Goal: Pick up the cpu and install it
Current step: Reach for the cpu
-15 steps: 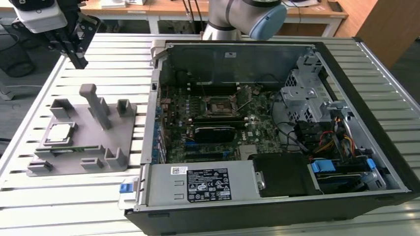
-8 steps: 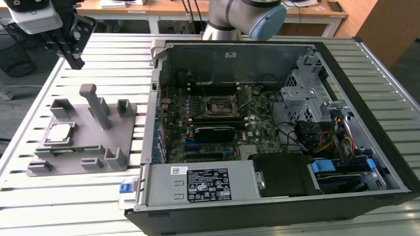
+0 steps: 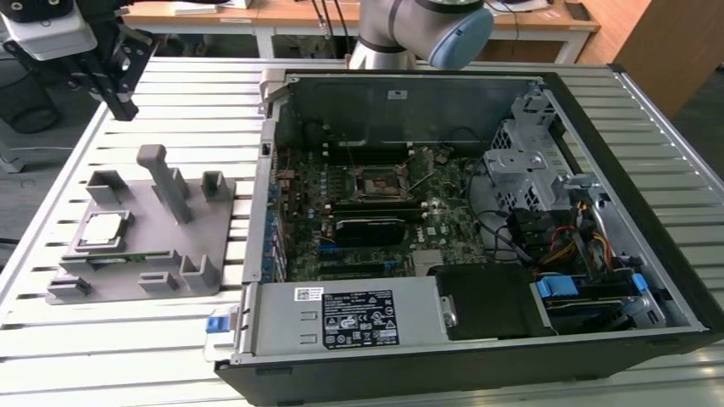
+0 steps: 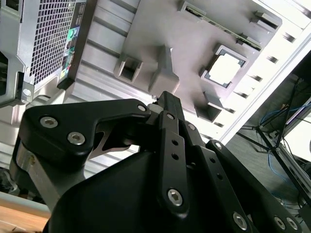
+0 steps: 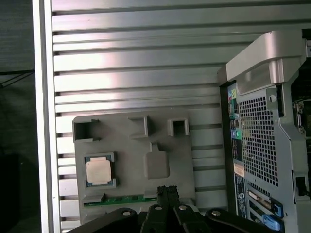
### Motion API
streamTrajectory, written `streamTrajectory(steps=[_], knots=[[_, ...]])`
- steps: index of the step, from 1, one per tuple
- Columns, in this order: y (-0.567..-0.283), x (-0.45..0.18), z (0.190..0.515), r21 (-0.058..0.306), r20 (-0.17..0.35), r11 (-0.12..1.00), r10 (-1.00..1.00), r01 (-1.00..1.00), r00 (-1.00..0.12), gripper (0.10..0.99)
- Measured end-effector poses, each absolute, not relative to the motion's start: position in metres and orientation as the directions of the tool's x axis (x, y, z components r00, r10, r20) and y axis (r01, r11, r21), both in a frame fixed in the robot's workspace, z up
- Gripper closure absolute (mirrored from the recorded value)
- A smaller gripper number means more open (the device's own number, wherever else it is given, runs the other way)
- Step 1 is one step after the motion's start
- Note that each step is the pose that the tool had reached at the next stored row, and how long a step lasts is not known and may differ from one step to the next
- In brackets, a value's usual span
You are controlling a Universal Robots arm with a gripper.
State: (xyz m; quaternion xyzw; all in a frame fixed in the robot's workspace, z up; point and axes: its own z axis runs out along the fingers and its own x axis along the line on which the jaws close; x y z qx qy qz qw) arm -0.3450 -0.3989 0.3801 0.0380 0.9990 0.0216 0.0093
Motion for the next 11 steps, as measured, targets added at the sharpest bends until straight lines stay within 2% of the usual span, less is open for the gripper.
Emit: streamTrajectory(steps=[11], knots=[[-0.399, -0.357, 0.378, 0.043, -0.013, 0.996, 0.076, 0.076, -0.997, 0.98]])
